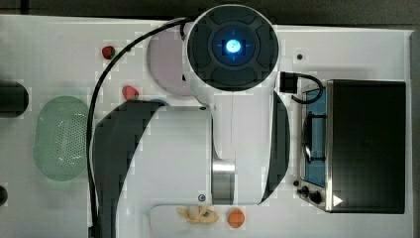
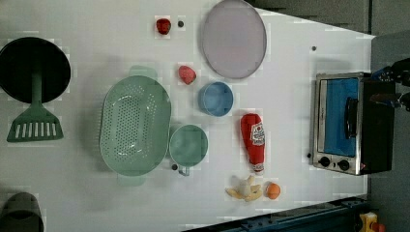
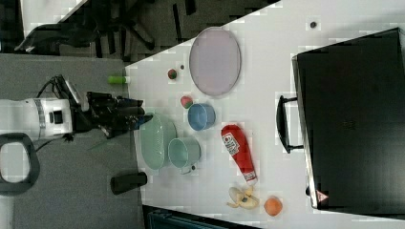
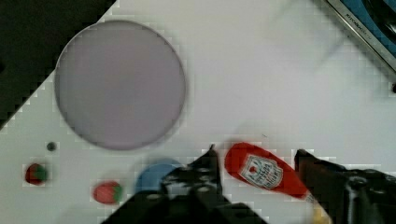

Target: Flap open oven.

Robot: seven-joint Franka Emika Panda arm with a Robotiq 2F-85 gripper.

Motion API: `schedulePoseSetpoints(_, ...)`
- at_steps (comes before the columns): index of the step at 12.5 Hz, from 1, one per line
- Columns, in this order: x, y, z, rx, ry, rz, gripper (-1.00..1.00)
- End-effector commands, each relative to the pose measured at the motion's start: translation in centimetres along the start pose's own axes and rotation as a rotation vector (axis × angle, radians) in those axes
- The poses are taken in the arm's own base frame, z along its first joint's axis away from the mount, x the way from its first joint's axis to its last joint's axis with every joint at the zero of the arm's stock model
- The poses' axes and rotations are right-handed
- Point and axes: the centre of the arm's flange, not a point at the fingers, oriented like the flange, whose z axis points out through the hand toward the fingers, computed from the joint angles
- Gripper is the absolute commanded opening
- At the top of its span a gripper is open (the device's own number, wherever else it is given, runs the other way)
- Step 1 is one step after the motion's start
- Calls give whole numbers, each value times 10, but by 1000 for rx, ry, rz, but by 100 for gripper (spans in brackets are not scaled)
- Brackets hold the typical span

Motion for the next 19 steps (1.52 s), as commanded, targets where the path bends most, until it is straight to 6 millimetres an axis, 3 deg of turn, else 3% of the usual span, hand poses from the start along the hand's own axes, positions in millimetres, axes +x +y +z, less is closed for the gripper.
schedulePoseSetpoints(1,-63,127,-55,14,-39,126,59)
schedulePoseSetpoints(3,-63,127,-55,14,-39,126,99)
schedulePoseSetpoints(6,-63,127,-55,14,-39,126,100)
schedulePoseSetpoints(7,-63,127,-55,14,-39,126,90)
schedulePoseSetpoints(13,-58,132,-52,12,-47,139,-55)
schedulePoseSetpoints(14,-57,133,-49,9,-52,139,-65)
schedulePoseSetpoints(16,-51,139,-36,-6,-69,84,-65)
schedulePoseSetpoints(19,-31,152,-9,-3,-69,-150,-65)
